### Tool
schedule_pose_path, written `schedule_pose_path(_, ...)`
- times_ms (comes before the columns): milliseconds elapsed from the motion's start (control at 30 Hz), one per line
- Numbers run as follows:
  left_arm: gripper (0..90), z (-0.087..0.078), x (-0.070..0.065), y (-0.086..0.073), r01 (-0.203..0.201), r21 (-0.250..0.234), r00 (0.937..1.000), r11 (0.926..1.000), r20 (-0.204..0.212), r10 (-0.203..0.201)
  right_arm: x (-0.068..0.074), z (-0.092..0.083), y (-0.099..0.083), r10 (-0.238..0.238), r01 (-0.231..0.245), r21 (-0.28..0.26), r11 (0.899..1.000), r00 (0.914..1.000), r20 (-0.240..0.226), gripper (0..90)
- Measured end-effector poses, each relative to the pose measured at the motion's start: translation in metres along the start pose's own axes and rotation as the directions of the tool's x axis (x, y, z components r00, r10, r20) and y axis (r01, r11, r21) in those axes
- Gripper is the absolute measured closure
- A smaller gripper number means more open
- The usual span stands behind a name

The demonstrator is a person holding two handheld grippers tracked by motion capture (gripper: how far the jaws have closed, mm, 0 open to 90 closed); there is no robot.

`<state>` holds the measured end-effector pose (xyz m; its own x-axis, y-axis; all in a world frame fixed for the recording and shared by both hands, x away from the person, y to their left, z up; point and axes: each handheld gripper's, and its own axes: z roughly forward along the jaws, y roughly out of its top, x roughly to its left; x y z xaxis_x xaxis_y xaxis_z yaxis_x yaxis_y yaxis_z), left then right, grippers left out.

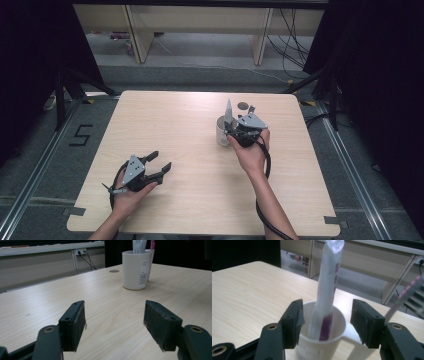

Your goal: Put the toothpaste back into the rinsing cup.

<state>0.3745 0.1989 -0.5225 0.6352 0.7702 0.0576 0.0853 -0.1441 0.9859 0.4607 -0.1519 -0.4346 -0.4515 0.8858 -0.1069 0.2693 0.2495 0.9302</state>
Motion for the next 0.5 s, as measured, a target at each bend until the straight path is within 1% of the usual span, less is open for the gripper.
schedule_pose_path(33,33.5,0.000,0.000,0.000,-0.002,0.000,1.0000,1.0000,-0.001,0.002,-0.001,-0.004,-0.002,-0.017,0.017,-0.004,1.000,0.9998,-0.003,44.0)
schedule_pose_path(67,33.5,0.000,0.000,0.000,-0.008,0.002,1.0000,1.0000,-0.001,0.008,-0.002,-0.008,-0.004,-0.018,0.018,-0.003,1.000,0.9998,0.002,44.0)
schedule_pose_path(100,33.5,0.000,0.000,0.000,-0.011,0.005,0.9999,0.9999,-0.002,0.011,-0.002,-0.012,-0.006,-0.013,0.013,0.006,1.000,0.9999,-0.011,43.9)
schedule_pose_path(133,33.5,0.000,0.000,0.000,-0.011,0.004,0.9999,0.9999,-0.001,0.011,-0.003,-0.015,-0.008,-0.027,0.027,0.005,1.000,0.9996,-0.007,43.9)
schedule_pose_path(167,33.5,0.000,0.000,0.000,-0.011,0.005,0.9999,0.9999,-0.002,0.011,-0.005,-0.019,-0.010,-0.035,0.035,0.011,0.999,0.9992,-0.017,43.9)
schedule_pose_path(200,33.5,0.000,0.000,0.000,-0.009,0.005,1.0000,0.9999,-0.002,0.009,-0.004,-0.023,-0.013,-0.013,0.013,0.016,1.000,0.9994,-0.033,43.8)
schedule_pose_path(233,33.5,0.000,0.000,0.000,-0.007,0.004,1.0000,1.0000,-0.003,0.007,-0.005,-0.027,-0.015,-0.033,0.033,0.013,0.999,0.9992,-0.025,43.8)
schedule_pose_path(300,33.5,0.000,0.000,0.000,-0.008,0.006,1.0000,1.0000,-0.004,0.008,-0.006,-0.033,-0.019,-0.038,0.038,0.019,0.999,0.9989,-0.026,43.8)
schedule_pose_path(333,33.5,0.000,-0.001,0.000,-0.009,0.006,0.9999,0.9999,-0.004,0.009,-0.007,-0.037,-0.021,-0.028,0.029,0.025,0.999,0.9991,-0.032,43.6)
schedule_pose_path(367,33.5,0.000,-0.001,0.000,-0.010,0.008,0.9999,0.9999,-0.004,0.011,-0.008,-0.040,-0.023,-0.036,0.037,0.031,0.999,0.9986,-0.038,43.4)
schedule_pose_path(400,33.5,0.000,-0.001,0.000,-0.011,0.007,0.9999,0.9999,-0.004,0.011,-0.009,-0.042,-0.025,-0.034,0.035,0.026,0.999,0.9989,-0.033,43.3)
schedule_pose_path(467,33.5,0.000,-0.001,0.000,-0.010,0.007,0.9999,0.9999,-0.005,0.010,-0.009,-0.046,-0.030,-0.033,0.034,0.033,0.999,0.9989,-0.032,43.1)
schedule_pose_path(500,33.5,0.000,-0.001,0.000,-0.009,0.007,0.9999,0.9999,-0.006,0.009,-0.010,-0.048,-0.033,-0.028,0.029,0.038,0.999,0.9989,-0.038,42.9)
